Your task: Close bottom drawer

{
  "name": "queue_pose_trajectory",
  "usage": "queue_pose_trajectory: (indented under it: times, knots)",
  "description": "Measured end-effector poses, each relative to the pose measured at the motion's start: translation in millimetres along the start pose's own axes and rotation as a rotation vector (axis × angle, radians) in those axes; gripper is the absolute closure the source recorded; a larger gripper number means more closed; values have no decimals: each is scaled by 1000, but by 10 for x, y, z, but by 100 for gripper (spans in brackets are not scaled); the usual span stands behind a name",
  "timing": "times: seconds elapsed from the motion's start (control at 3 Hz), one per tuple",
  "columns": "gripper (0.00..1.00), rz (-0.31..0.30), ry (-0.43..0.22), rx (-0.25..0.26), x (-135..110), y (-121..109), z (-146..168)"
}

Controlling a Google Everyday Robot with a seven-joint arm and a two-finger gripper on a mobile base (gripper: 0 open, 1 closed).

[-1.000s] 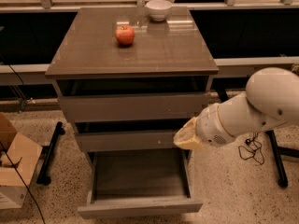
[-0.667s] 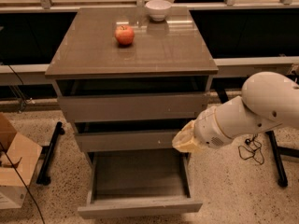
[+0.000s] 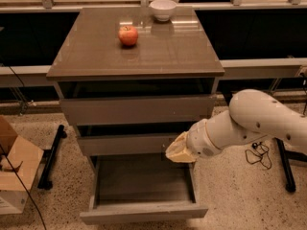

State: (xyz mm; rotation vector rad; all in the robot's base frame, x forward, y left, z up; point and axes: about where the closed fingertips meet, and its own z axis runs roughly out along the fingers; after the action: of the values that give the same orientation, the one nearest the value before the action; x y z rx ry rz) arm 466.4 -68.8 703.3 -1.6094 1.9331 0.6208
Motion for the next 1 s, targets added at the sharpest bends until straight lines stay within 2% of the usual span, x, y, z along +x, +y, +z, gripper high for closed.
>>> queue_pose_trajectory:
  times: [0.33, 0.67, 1.0]
  knots:
    - [100, 96, -33, -57, 709, -23, 582]
    - [100, 171, -50, -93, 1178, 11, 880]
    - [100, 258, -45, -143, 1765, 75, 1168]
